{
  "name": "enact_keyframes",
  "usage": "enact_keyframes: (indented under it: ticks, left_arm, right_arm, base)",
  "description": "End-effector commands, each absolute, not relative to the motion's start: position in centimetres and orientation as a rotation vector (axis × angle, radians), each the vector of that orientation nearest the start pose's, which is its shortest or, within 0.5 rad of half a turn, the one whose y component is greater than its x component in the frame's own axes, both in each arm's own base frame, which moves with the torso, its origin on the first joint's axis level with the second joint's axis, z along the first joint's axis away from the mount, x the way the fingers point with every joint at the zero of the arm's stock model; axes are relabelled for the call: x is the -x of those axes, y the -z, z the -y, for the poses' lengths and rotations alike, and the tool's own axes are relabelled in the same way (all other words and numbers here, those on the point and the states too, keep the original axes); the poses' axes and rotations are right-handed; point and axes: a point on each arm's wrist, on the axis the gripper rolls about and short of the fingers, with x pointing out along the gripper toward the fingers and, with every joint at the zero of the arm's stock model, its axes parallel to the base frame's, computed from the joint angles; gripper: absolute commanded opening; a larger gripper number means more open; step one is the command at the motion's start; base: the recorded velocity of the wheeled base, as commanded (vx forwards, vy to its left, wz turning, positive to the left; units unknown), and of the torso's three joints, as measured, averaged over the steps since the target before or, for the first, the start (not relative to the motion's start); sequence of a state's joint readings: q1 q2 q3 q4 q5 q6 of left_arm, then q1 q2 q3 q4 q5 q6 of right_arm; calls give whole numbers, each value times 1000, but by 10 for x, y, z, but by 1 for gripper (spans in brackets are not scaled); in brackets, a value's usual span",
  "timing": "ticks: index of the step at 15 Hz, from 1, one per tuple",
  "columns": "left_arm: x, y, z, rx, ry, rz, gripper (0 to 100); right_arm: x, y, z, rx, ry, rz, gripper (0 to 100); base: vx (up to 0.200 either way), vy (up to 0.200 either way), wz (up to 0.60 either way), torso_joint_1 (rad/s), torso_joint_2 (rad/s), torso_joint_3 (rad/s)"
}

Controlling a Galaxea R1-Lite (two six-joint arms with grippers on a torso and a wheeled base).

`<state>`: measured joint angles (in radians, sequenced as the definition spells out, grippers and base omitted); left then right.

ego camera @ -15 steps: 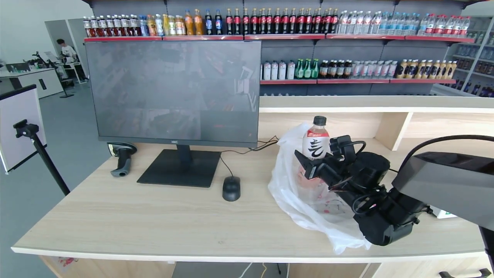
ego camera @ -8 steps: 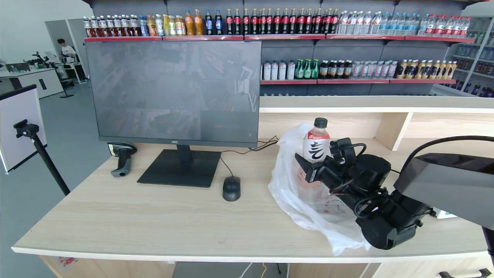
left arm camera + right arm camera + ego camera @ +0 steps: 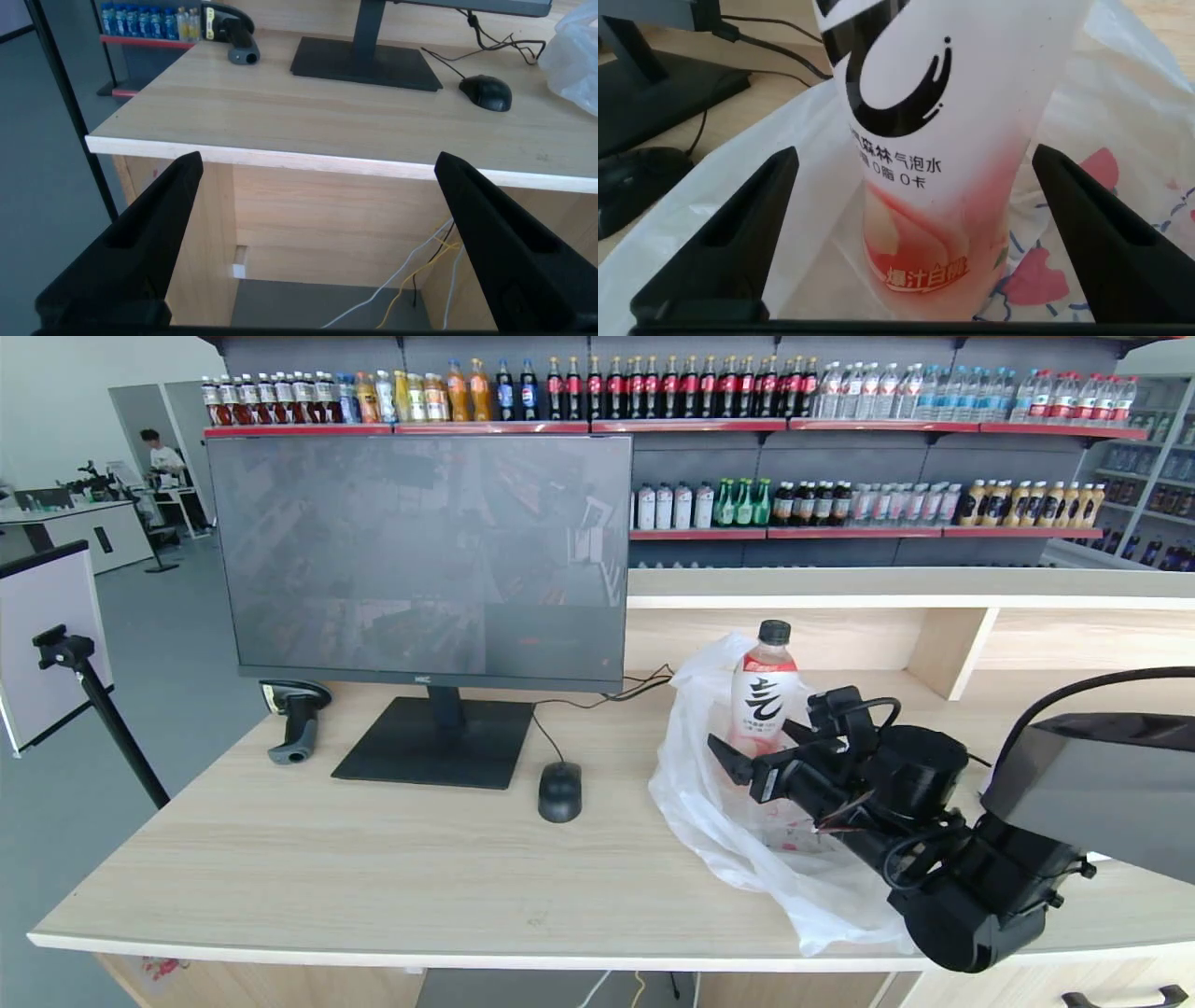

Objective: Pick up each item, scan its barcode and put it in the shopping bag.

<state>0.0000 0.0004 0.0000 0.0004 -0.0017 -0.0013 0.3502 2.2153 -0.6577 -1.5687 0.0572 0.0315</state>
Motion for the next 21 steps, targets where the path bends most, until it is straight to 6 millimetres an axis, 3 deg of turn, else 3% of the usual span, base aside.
enact_keyframes:
  ticks: [1, 7, 10, 13, 19, 21]
  left_arm:
    - [23, -75, 0, 0, 3, 0, 100]
    - [23, -75, 0, -6, 3, 0, 100]
    - [23, -75, 0, -5, 3, -2, 100]
    - [23, -75, 0, -5, 3, -2, 100]
    - [23, -75, 0, -8, 5, -2, 100]
    - [23, -76, 0, -15, 5, 0, 100]
  right_arm:
    - [-324, -94, -121, -38, -412, 63, 100]
    - [-270, -128, -105, -44, -424, 90, 100]
    - [-250, -153, -97, -59, -422, 172, 100]
    - [-231, -152, -100, -59, -463, 151, 100]
    - [-237, -157, -105, -86, -473, 175, 100]
    - [-240, -152, -107, -83, -474, 156, 100]
  base:
    - [0, 0, 0, 0, 0, 0]
    - [0, 0, 0, 0, 0, 0]
    - [0, 0, 0, 0, 0, 0]
    - [-67, 0, 0, 1, 2, 2]
    - [-200, 0, 0, -2, 6, 5]
    - [0, 0, 0, 0, 0, 0]
